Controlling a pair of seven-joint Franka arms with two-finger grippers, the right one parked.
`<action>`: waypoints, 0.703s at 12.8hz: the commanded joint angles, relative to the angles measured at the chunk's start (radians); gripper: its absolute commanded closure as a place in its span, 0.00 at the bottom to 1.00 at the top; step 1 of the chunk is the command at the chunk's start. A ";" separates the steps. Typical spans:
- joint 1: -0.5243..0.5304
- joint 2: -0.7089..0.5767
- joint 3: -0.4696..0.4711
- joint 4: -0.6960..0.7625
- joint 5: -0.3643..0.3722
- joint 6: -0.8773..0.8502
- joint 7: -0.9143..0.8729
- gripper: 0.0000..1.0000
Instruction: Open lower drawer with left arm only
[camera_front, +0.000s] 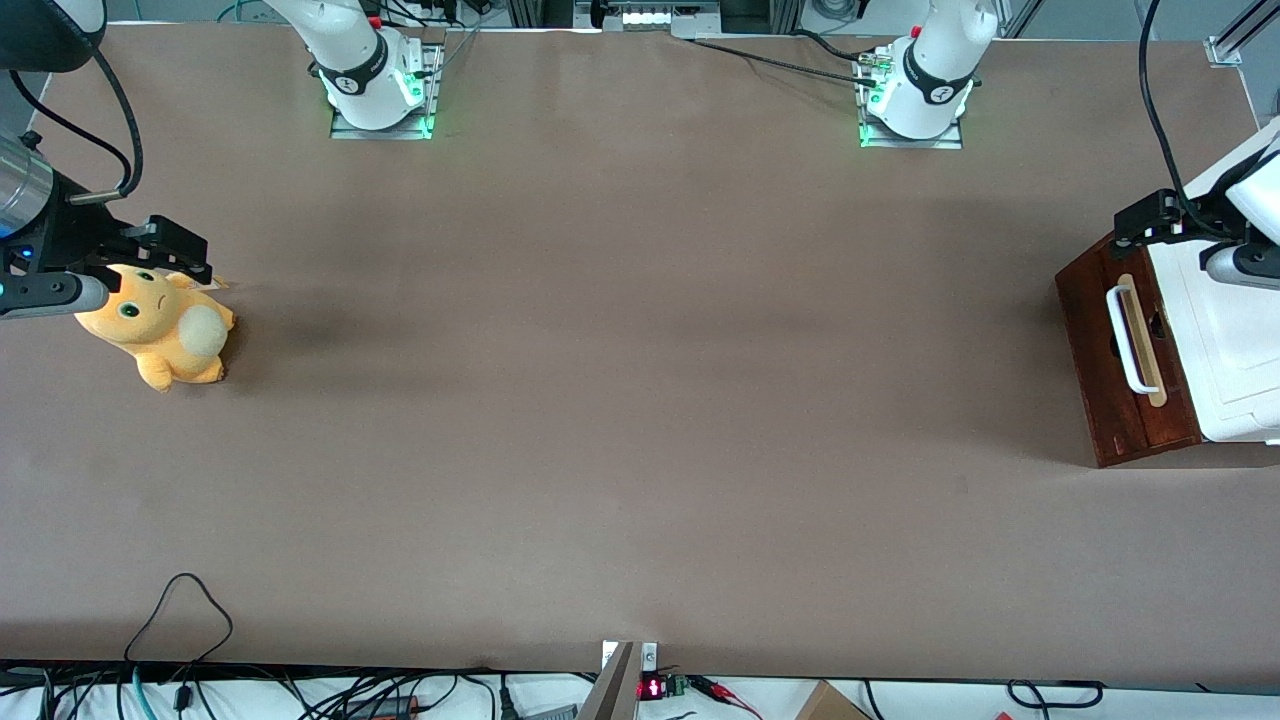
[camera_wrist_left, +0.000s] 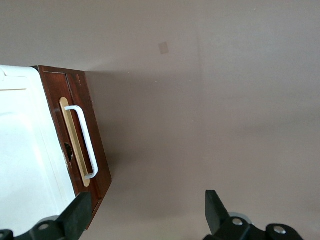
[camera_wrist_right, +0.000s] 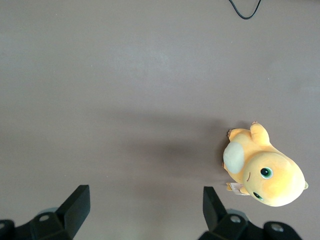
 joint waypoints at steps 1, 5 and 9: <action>-0.002 0.027 0.002 0.018 0.007 -0.016 0.028 0.00; 0.001 0.040 0.003 -0.068 0.003 0.117 0.025 0.00; 0.003 0.055 0.006 -0.186 0.029 0.267 0.013 0.00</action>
